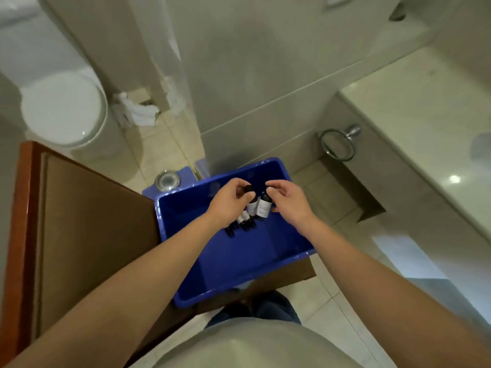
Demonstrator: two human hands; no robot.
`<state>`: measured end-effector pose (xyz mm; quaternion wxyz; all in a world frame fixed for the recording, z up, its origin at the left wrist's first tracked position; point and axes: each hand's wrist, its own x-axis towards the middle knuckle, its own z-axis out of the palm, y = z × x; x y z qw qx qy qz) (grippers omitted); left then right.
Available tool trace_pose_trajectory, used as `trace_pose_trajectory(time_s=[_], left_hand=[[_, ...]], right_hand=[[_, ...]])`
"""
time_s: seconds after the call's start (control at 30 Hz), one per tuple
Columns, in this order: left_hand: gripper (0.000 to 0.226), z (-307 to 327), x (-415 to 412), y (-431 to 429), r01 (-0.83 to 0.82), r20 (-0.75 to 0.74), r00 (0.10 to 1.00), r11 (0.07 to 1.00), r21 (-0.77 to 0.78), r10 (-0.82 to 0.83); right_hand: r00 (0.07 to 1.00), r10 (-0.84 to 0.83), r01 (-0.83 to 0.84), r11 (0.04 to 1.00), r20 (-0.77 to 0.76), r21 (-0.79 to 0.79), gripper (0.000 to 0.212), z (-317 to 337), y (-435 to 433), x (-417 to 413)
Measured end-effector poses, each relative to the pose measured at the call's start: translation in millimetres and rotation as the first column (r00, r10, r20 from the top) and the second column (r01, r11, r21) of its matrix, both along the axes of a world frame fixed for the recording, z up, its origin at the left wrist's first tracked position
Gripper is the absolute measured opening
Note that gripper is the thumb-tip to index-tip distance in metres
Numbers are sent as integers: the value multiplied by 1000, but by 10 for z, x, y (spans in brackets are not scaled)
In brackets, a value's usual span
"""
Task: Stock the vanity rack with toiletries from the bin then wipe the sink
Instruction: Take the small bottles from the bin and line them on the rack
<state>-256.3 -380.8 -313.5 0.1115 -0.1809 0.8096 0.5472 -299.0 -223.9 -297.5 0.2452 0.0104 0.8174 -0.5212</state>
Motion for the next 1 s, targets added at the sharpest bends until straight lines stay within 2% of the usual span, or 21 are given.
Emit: trace_pose_trajectory(time_s=[0.13, 0.27, 0.47, 0.77, 1.0], left_hand=[[23, 399, -180, 228, 136, -95, 986, 991, -4, -136], [24, 787, -395, 568, 241, -147, 960, 971, 3, -238], [24, 1293, -714, 1246, 349, -244, 913, 936, 48, -328], [26, 2013, -751, 2681, 485, -311, 855, 852, 195, -416], [25, 2426, -496, 3903, 611, -363, 765, 777, 151, -531]], right_hand=[[991, -130, 127, 987, -31, -96, 19, 421, 288, -6], [962, -243, 229, 966, -121, -121, 8, 839, 668, -34], [902, -385, 354, 919, -195, -176, 6, 1353, 1428, 14], [813, -488, 444, 872, -317, -206, 6, 1947, 2805, 258], [726, -565, 512, 825, -391, -241, 7, 2273, 3998, 616]])
